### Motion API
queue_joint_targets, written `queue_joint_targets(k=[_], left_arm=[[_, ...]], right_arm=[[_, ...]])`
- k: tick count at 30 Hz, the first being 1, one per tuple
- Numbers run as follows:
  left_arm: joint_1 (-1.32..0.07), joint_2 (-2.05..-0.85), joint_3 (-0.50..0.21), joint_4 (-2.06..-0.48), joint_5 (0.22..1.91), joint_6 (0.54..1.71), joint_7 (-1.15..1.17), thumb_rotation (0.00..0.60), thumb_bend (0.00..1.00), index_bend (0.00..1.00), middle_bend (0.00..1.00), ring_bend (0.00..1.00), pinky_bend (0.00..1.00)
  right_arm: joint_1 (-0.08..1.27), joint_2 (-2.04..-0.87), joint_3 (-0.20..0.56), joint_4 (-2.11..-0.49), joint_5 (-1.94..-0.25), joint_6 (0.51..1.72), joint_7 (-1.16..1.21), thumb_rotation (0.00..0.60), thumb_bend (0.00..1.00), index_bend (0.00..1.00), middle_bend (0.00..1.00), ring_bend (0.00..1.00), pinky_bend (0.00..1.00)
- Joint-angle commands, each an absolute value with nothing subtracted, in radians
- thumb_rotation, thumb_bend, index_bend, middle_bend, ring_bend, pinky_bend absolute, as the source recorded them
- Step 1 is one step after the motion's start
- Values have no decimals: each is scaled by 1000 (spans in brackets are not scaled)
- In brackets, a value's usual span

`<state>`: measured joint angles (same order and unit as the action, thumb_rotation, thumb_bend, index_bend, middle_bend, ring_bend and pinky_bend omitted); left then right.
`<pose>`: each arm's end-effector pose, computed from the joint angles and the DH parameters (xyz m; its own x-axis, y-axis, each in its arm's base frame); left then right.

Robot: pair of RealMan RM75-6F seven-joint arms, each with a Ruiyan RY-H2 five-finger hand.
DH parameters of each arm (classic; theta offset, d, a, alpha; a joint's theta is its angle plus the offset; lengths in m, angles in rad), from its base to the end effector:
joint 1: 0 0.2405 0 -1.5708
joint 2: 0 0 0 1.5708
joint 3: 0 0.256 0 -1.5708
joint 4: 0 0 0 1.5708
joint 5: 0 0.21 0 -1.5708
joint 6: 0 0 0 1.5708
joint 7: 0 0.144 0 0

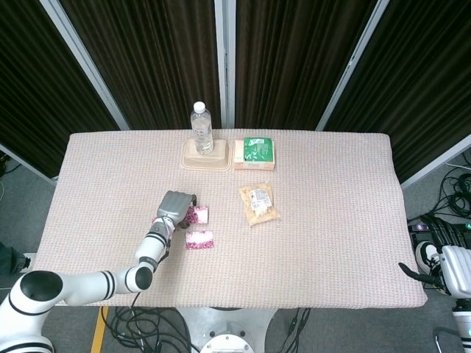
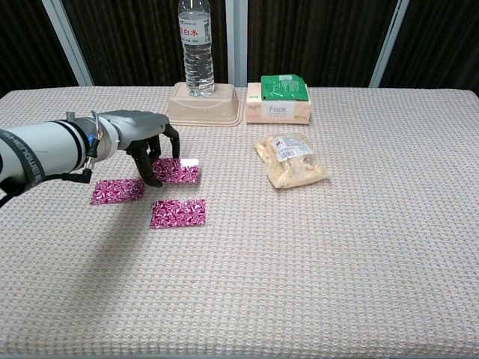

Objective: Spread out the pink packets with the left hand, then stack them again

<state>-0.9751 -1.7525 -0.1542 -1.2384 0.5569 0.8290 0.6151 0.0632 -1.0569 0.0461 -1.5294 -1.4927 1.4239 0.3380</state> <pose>-0.1393 0.3757 -0.0845 0.5087 0.4554 0.7306 0.8601 -0.2327 -0.4539 -0.3405 -0.1743 0.1818 0.2079 -0.0550 0.9766 -0.9765 0.0470 0.2105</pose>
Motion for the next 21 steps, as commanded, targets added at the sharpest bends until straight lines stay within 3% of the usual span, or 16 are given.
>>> queue_joint_targets(k=[1,10,21], left_arm=[[-972,-1706,-145,-1337,516,880,670,600,237,441,920,906,978],[-975,-1679,-114,-1502,451,979,764,600,237,440,916,905,978],[-979,-1707,-110,-1569,393,1036,805,600,236,439,914,905,978]], right_arm=[[66,-1058,46,-1528,-1494,1421,340,487,63,86,55,0,0],[70,-1061,45,-1525,-1499,1417,343,486,62,86,55,0,0],[67,-1060,42,-1530,-1501,1422,340,490,61,86,56,0,0]])
